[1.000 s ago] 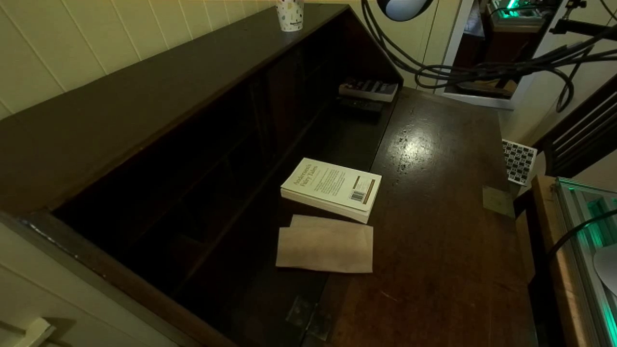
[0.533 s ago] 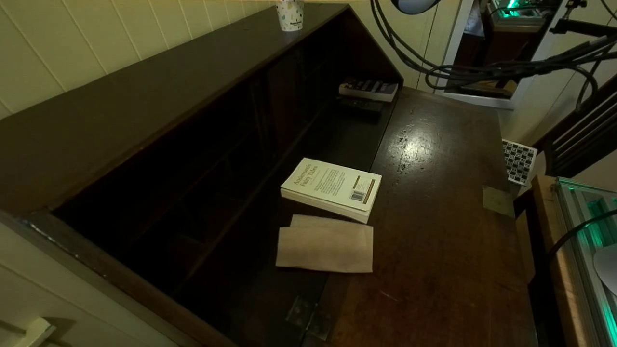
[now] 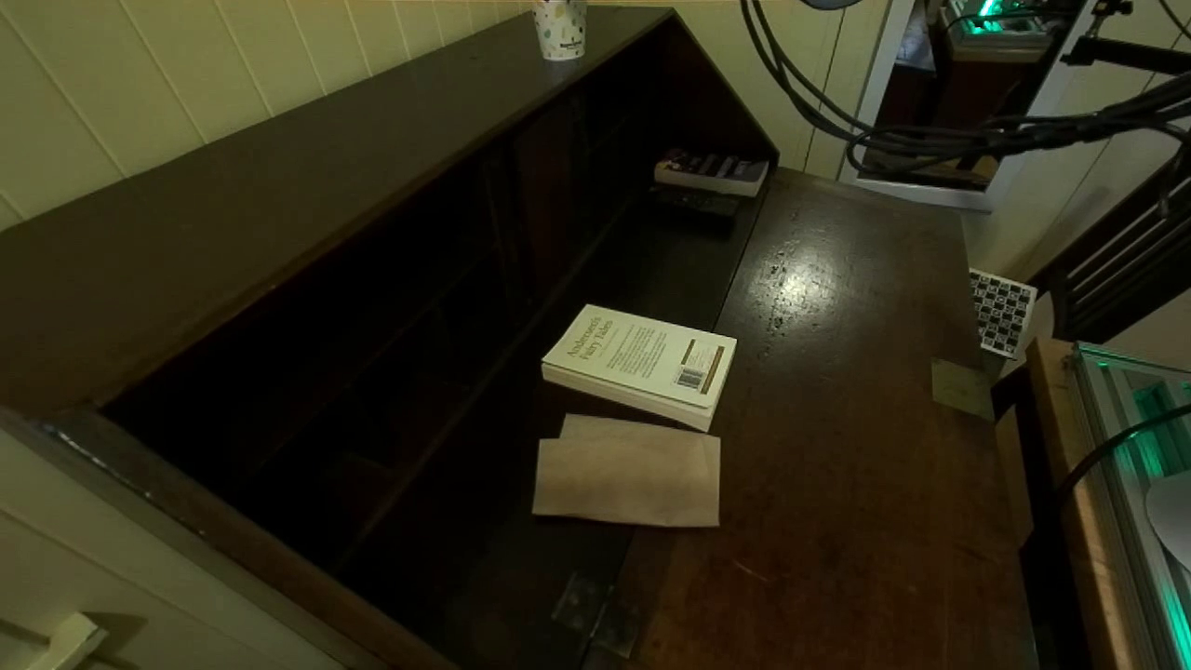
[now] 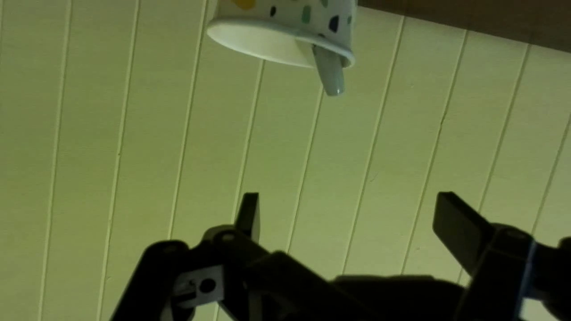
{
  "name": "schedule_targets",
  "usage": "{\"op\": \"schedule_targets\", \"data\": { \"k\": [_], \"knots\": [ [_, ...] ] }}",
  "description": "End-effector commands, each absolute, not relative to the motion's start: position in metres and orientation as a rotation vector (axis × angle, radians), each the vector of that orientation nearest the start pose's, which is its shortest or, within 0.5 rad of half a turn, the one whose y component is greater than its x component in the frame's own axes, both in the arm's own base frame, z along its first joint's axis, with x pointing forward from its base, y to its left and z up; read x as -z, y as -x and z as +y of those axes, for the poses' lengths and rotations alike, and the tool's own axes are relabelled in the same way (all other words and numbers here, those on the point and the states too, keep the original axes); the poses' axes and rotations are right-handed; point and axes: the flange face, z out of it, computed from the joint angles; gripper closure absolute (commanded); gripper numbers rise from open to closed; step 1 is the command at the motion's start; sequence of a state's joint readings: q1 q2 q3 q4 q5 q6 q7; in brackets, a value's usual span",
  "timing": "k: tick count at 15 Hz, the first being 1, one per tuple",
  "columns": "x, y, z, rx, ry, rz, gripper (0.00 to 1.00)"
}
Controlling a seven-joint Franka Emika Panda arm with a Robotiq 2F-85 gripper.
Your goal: Put the marker in the cup
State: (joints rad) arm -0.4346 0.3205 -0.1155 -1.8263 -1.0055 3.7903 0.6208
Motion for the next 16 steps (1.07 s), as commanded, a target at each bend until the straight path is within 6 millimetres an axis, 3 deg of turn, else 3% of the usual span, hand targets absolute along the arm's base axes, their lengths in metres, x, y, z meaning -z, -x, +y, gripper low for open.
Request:
{"op": "schedule_targets", "data": {
  "k": [1,7,16],
  "knots": [
    [-0.514,-0.565,-0.210,2.031,2.555,-0.230,0.00],
    [-0.517,-0.549,-0.203,1.957,2.560,-0.226,0.00],
    [-0.501,-0.525,-0.191,1.717,2.612,-0.204,0.00]
  ]
}}
